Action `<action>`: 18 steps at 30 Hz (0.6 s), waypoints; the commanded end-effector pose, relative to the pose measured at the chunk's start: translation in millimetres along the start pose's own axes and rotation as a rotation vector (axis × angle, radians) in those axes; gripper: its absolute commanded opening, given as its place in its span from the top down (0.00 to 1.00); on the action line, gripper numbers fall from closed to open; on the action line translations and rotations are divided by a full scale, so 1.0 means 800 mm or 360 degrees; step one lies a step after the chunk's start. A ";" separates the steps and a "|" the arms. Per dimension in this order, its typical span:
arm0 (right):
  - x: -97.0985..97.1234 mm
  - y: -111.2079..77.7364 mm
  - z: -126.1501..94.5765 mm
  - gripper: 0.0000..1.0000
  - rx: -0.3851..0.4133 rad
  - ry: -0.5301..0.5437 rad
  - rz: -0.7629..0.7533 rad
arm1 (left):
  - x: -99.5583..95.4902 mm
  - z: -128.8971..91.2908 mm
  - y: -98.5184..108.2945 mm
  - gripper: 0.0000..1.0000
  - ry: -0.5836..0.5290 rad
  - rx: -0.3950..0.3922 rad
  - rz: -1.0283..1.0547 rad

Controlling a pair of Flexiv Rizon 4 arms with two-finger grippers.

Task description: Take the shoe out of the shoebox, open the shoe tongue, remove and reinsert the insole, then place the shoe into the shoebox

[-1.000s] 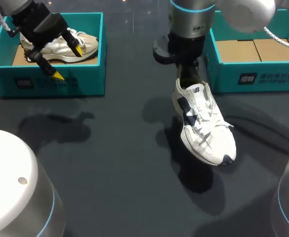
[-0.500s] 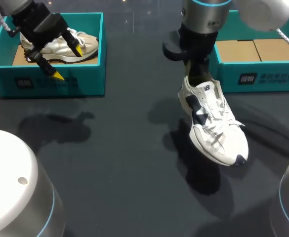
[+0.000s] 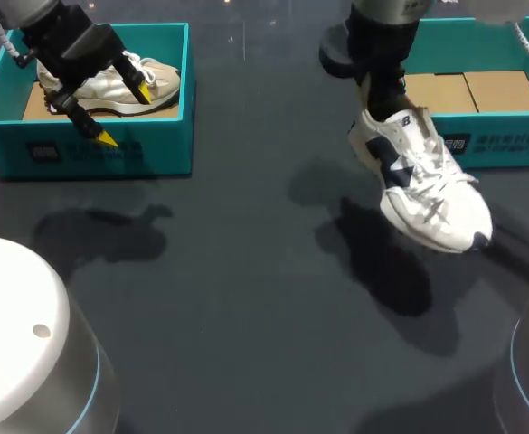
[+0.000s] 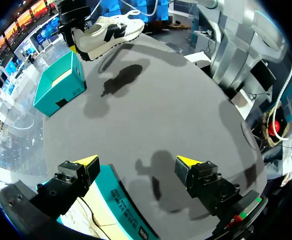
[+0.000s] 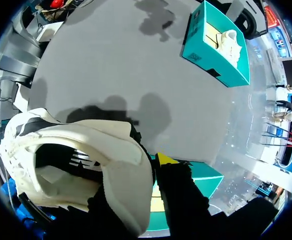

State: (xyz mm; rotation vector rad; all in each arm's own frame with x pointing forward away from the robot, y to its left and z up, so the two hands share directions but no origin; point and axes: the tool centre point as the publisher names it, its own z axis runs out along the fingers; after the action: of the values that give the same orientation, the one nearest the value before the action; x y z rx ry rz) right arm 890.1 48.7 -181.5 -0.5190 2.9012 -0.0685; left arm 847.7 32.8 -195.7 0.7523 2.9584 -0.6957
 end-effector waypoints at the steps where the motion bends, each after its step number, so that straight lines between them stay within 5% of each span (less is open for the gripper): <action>1: -0.029 -0.038 -0.011 1.00 -0.0023 0.0055 -0.0040 | 0.001 0.000 0.000 0.00 0.0001 -0.0004 0.0001; 14: -0.086 -0.196 -0.020 1.00 0.0060 0.0036 0.0069 | 0.001 0.000 0.000 0.00 0.0001 -0.0004 0.0001; 18: -0.086 -0.196 -0.020 1.00 0.0060 0.0036 0.0069 | 0.001 0.000 0.000 0.00 0.0001 -0.0004 0.0001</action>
State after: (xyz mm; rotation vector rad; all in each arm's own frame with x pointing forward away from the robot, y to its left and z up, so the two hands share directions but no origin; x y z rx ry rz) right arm 1000.0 -72.5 -143.2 -0.4491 2.9186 -0.1250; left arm 847.7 32.9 -195.7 0.7523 2.9584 -0.6957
